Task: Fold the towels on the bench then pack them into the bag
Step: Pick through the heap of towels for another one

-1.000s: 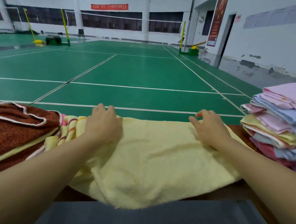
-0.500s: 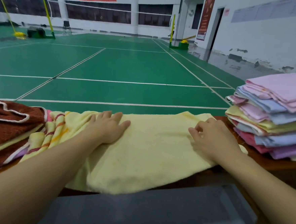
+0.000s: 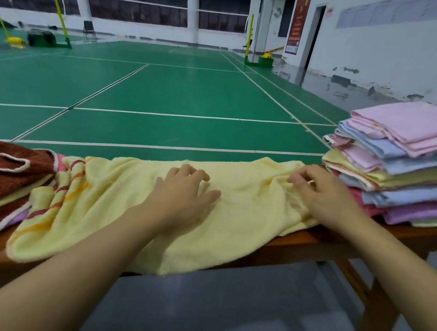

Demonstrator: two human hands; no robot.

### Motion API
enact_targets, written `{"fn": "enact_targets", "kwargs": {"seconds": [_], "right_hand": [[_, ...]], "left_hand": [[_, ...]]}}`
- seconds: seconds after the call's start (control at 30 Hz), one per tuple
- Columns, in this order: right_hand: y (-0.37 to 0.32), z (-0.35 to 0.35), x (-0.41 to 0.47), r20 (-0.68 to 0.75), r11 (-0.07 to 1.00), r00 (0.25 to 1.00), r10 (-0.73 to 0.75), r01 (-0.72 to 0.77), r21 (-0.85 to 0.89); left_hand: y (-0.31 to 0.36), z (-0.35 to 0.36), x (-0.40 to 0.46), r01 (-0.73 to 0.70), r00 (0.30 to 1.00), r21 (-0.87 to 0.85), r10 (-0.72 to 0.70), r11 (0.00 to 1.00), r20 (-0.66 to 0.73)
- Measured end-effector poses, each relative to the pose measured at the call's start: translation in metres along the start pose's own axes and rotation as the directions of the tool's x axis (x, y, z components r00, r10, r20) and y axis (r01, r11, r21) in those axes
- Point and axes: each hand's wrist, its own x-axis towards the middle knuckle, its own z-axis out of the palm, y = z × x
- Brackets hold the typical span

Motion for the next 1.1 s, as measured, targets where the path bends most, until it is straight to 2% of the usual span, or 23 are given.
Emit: {"fn": "enact_targets", "kwargs": {"seconds": [0.07,0.13,0.2,0.3,0.5,0.7,0.77,0.83,0.9,1.03,1.1], "right_hand": [[0.010,-0.024,-0.004,-0.009,0.998,0.998,-0.057,0.057,0.011],[0.016,-0.041,-0.014,0.151,0.992,0.984,-0.090,0.075,0.102],[0.020,-0.042,-0.023,0.333,0.983,0.935,-0.124,0.070,0.170],[0.023,-0.035,-0.031,0.408,0.976,0.902,-0.144,0.060,0.211],[0.025,-0.016,-0.037,0.319,0.975,0.927,-0.199,0.155,0.158],[0.023,-0.028,-0.039,0.228,0.928,0.962,-0.149,0.056,0.368],[0.027,-0.032,-0.040,0.231,0.953,0.958,-0.169,0.099,0.287],[0.032,-0.035,-0.041,0.265,0.989,0.958,-0.112,0.083,0.118],[0.032,-0.041,-0.041,0.216,0.998,0.974,-0.067,0.070,-0.006],[0.016,-0.040,-0.035,-0.025,0.989,0.989,-0.146,0.147,0.032],[0.005,-0.026,-0.030,-0.010,0.989,0.990,-0.143,0.143,0.029]], "left_hand": [[-0.002,0.006,-0.002,-0.010,0.998,0.078,0.006,0.997,0.056],[-0.005,0.007,-0.001,-0.005,0.998,0.083,-0.001,0.997,0.071],[-0.005,0.007,0.001,-0.001,0.998,0.079,-0.004,0.997,0.064],[-0.005,0.008,0.002,0.002,0.998,0.094,-0.007,0.996,0.055],[-0.005,0.009,0.001,0.006,0.999,0.098,-0.010,0.995,0.041],[-0.005,0.009,0.001,0.005,0.999,0.101,-0.009,0.995,0.037],[-0.005,0.009,0.001,0.008,0.999,0.099,-0.012,0.995,0.039],[-0.005,0.008,0.002,0.006,0.999,0.101,-0.010,0.995,0.046],[-0.005,0.007,0.001,-0.001,0.998,0.103,-0.005,0.995,0.056],[-0.005,0.005,0.000,-0.009,0.997,0.098,0.001,0.995,0.073],[-0.004,0.005,-0.001,-0.008,0.997,0.102,0.001,0.995,0.071]]}}
